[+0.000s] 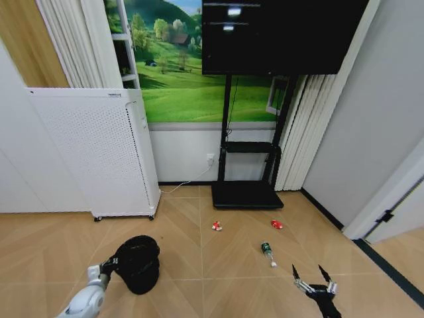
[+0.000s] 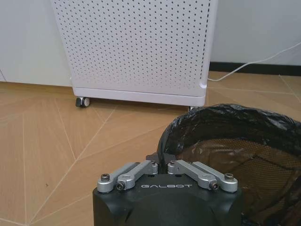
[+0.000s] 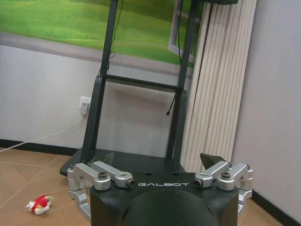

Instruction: Pick up the trash bin and place the garbage on the floor into it.

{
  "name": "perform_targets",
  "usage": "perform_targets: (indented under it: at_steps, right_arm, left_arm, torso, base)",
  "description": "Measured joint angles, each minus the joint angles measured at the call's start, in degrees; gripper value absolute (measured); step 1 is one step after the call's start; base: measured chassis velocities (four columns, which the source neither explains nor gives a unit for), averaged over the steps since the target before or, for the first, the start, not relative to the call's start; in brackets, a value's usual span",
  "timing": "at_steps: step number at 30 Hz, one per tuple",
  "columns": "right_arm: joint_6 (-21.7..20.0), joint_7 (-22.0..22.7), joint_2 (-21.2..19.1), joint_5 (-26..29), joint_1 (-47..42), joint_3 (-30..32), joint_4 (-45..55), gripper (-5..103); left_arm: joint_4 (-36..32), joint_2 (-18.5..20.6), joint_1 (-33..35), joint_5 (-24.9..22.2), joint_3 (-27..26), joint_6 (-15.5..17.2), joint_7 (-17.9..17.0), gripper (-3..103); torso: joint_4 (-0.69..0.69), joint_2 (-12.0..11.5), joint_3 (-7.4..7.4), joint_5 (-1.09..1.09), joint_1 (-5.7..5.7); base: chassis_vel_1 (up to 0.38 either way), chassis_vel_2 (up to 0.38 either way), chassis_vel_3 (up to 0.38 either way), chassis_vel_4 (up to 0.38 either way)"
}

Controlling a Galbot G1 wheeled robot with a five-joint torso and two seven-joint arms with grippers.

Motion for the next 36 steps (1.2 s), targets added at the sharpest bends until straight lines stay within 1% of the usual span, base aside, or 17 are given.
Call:
perform_targets:
  at_steps: [3, 6, 8, 10, 11, 13, 14, 17, 20, 23, 24, 27, 31, 36]
  right_arm:
    - [0.15, 0.87, -0.23, -1.07, -0.1, 0.64, 0.29, 100]
    - [0.28, 2.86, -0.62, -1.86, -0.16, 1.54, 1.71, 100]
    - [0.85, 2.99, -0.69, -1.78, -0.09, 1.78, 2.07, 100]
    - [1.23, 2.98, -0.68, -1.63, -0.03, 1.98, 2.32, 100]
    - [1.48, 2.45, -0.66, -1.23, -0.11, 2.42, 2.7, 100]
    - [0.76, 2.16, -0.63, -1.59, -0.57, 3.06, 3.33, 100]
    - [0.76, 2.16, -0.63, -1.59, -0.57, 3.06, 3.33, 100]
    - [-1.24, 4.01, -0.45, -2.82, -0.54, 3.63, 4.01, 100]
    - [-1.25, 4.27, -0.33, -2.74, -0.21, 3.63, 4.01, 100]
    - [-0.98, 3.92, -0.15, -2.77, -0.15, 3.61, 3.9, 100]
    - [-0.25, 3.34, 0.1, -3.1, -0.07, 3.53, 3.51, 100]
    - [0.4, 2.79, 0.35, -3.13, -0.09, 3.4, 3.01, 100]
    - [1.09, 2.38, 0.39, -2.72, -0.07, 3.45, 2.79, 100]
    - [1.7, 2.11, -0.01, -2.16, -0.34, 4.04, 2.65, 100]
  left_arm:
    - [-1.32, 0.32, 0.5, -0.52, -0.81, -0.01, -0.37, 3]
    - [-4.23, 1.74, 0.85, -2.29, -2.4, 0.24, -1.6, 3]
    - [-5.43, 2.41, 0.86, -3.2, -3.01, 0.44, -2.18, 3]
    - [-6.11, 2.84, 0.9, -3.71, -3.29, 0.64, -2.51, 2]
    - [-7.53, 3.69, 1.07, -4.84, -3.82, 1.14, -3.43, 0]
    - [-8.95, 4.63, 1.44, -6.01, -4.38, 1.73, -4.47, 0]
    - [-8.95, 4.63, 1.44, -6.01, -4.38, 1.73, -4.47, 0]
    - [-11.97, 7.0, 3.27, -7.23, -6.08, 2.14, -5.58, 0]
    - [-13.21, 7.85, 3.87, -7.64, -6.67, 2.18, -6.14, 0]
    - [-13.94, 8.05, 4.45, -7.67, -7.07, 2.18, -6.4, 0]
    - [-14.7, 8.07, 5.22, -7.53, -7.4, 2.14, -6.45, 0]
    - [-15.58, 7.98, 6.19, -7.08, -7.83, 1.87, -6.51, 0]
    - [-16.1, 7.39, 7.07, -6.43, -8.15, 1.54, -6.78, 0]
    - [-16.4, 6.0, 8.43, -4.23, -8.57, 1.29, -6.8, 0]
  torso:
    - [0.0, 0.0, 0.0, 0.01, 0.0]
    - [0.0, 0.0, 0.0, 0.01, 0.0]
    - [0.01, 0.0, -0.01, 0.01, 0.0]
    - [-0.01, 0.0, -0.01, 0.04, 0.0]
    - [0.0, 0.01, -0.01, 0.05, 0.0]
    - [-0.01, 0.01, -0.01, 0.0, 0.0]
    - [-0.01, 0.01, -0.01, 0.0, 0.0]
    - [0.0, 0.01, -0.01, 0.02, 0.0]
    - [0.01, 0.01, -0.01, 0.04, 0.0]
    - [0.0, 0.01, -0.01, 0.01, 0.0]
    - [0.0, 0.01, -0.01, 0.0, 0.0]
    - [0.0, 0.02, -0.01, 0.02, 0.0]
    - [-0.01, 0.02, -0.01, 0.02, 0.0]
    - [0.0, 0.02, -0.01, 0.01, 0.0]
  base:
    - [0.0, 0.0, 0.0, 0.0]
    - [0.0, 0.0, 0.0, 0.0]
    - [0.0, 0.0, 0.0, 0.0]
    - [0.0, 0.0, 0.0, 0.0]
    - [0.0, 0.0, 0.0, 0.0]
    - [0.0, 0.0, 0.0, 0.0]
    - [0.0, 0.0, 0.0, 0.0]
    - [0.0, 0.0, 0.0, 0.0]
    - [0.0, 0.0, 0.0, 0.0]
    - [0.0, 0.0, 0.0, 0.0]
    - [0.0, 0.0, 0.0, 0.0]
    - [0.0, 0.0, 0.0, 0.0]
    - [0.0, 0.0, 0.0, 0.0]
    - [0.0, 0.0, 0.0, 0.0]
